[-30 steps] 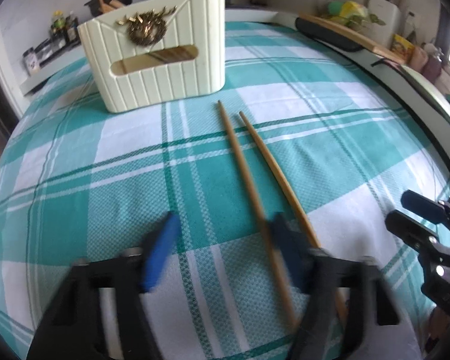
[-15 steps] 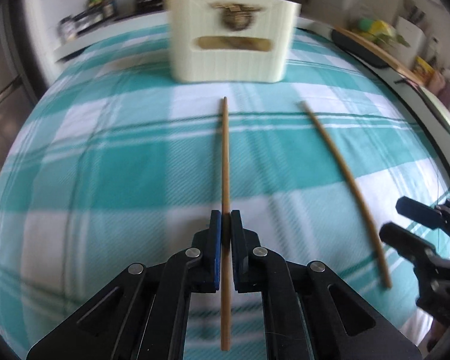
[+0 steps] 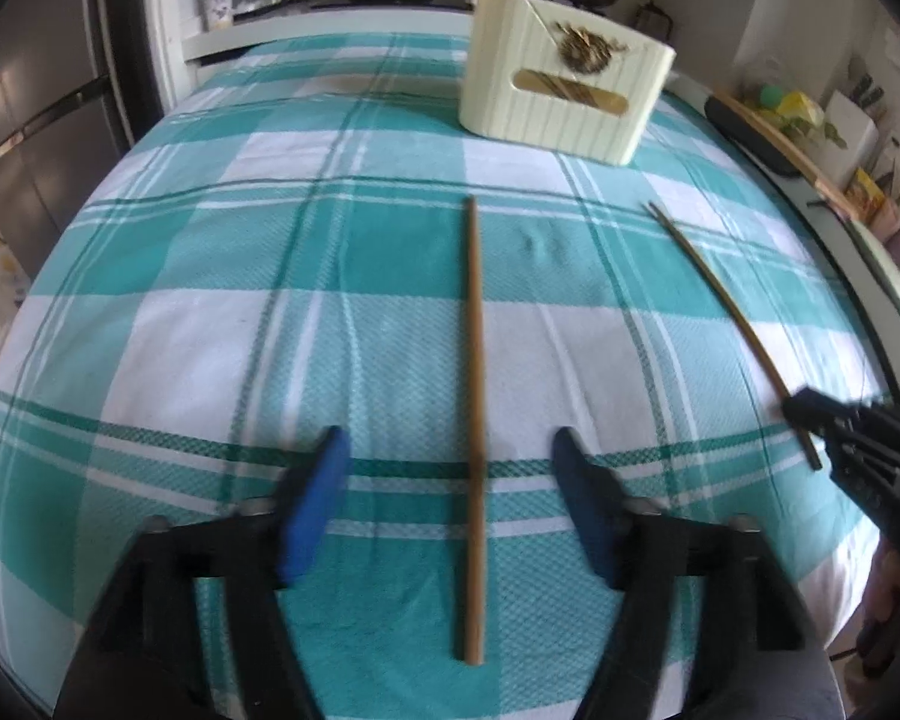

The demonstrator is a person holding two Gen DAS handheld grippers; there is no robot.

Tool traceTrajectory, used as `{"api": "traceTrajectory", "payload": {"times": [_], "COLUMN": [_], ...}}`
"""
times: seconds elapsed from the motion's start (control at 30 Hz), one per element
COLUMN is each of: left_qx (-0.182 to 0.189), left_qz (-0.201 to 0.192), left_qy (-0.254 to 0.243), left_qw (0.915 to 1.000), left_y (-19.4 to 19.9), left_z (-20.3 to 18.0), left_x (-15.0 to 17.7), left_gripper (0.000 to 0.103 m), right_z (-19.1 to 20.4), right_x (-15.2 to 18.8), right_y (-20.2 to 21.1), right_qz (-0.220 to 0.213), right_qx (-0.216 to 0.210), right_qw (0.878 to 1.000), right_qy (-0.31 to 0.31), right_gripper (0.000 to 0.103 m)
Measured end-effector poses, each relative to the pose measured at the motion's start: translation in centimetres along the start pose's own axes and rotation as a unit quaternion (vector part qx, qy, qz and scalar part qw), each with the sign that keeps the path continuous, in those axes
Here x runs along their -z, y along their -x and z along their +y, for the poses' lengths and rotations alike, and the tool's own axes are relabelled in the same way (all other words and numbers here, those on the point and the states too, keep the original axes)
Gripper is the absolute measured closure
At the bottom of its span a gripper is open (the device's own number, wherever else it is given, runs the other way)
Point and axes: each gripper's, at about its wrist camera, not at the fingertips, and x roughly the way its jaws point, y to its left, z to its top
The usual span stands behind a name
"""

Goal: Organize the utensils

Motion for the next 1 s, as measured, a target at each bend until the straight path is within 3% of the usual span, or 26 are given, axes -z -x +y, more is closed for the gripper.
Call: {"api": "traceTrajectory", "payload": {"times": [0.07,0.13,0.17,0.67,1.0], "left_qx": [0.007,0.005,0.002,-0.038,-0.035], "left_qz": [0.008,0.009,0.007,-0.002,0.002], "left_qy": [0.001,-0.001,-0.002,-0.029,-0.041], "left_qw": [0.9999,0.9999,1.0000,0.9988,0.9986], "left_y": [-0.1,-0.2,-0.2,-0.5,-0.7], "left_z": [0.4,0.6,0.7,0.4,0.2], "left_x": [-0.4,-0.7,-0.8,-1.3,-1.3], "left_gripper": [0.028,0.027,0.025,0.023,0.023], "right_z": [-0.4,-0.6,-0.6,0.0,-0.1], "right_x": [0.3,0.4,0.4,-0.4,-0.2], "right_y": [0.4,0.8,0.9,-0.8,-0.8], "right_qz": [0.005,0.001,-0.005,-0.006,-0.010], "right_qx": [-0.010,-0.021,-0.023,-0.023,-0.025], "right_qw": [1.000,1.000,1.000,1.000,0.999], "right_qy": [-0.007,-0.011,-0.009,0.019,0.017], "right_gripper": [0.083,0.055,0.051,0.046,0.043]}}
